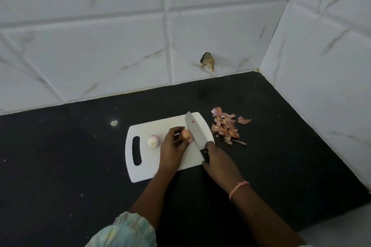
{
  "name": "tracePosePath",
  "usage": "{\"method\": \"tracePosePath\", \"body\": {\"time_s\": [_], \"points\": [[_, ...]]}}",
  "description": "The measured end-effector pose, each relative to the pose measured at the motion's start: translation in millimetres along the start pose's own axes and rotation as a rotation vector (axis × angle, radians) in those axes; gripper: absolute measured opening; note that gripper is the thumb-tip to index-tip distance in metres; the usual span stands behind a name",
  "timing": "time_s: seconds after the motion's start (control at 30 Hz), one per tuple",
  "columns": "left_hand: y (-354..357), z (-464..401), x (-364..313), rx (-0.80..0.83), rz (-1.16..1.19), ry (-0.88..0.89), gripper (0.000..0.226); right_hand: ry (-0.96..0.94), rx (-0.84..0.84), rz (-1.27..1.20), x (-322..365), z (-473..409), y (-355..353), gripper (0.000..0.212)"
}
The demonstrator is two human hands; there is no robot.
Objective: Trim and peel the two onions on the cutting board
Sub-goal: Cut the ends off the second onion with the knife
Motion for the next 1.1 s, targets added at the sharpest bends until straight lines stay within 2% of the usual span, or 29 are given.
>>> {"method": "tracePosePath", "body": {"time_s": [0.1,0.2,0.37,0.53,0.67,0.8,0.97,1.1], "points": [[2,1,0,0.017,-0.03,0.01,0.043,0.086,-0.111,-0.108,-3,1,-13,0.029],[3,2,2,0.025,-0.046,0.05,0.046,0.179,-0.244,-0.285,-11,5,-29,0.025],[-1,-1,2,0.02,0.008,0.042,0.061,0.198,-0.219,-0.486,-6,1,-33,0.012],[1,0,-3,0.044,-0.014,0.106,0.05,0.194,-0.214,-0.429,0,0,-18,0.018],[2,0,1,0.055,-0.024,0.027,0.038,0.177,-0.193,-0.318,7,2,-9,0.021],[1,1,2,0.063,-0.003,-0.003,0.035,0.179,-0.177,-0.249,11,4,-7,0.023],[2,2,0,0.067,0.009,0.01,0.033,0.173,-0.25,-0.224,17,7,-13,0.023],[2,2,0,0.069,0.008,0.01,0.032,0.177,-0.253,-0.074,20,8,-15,0.024]]}}
Point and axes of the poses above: each hand's wrist, its own z-axis away from the middle knuckle, its own y-axis out of the palm, x = y × z, the point moved 7 cm from there along -z, towards the middle knuckle, and after that the axes turned 12 degrees about z, right-handed, at the moved point
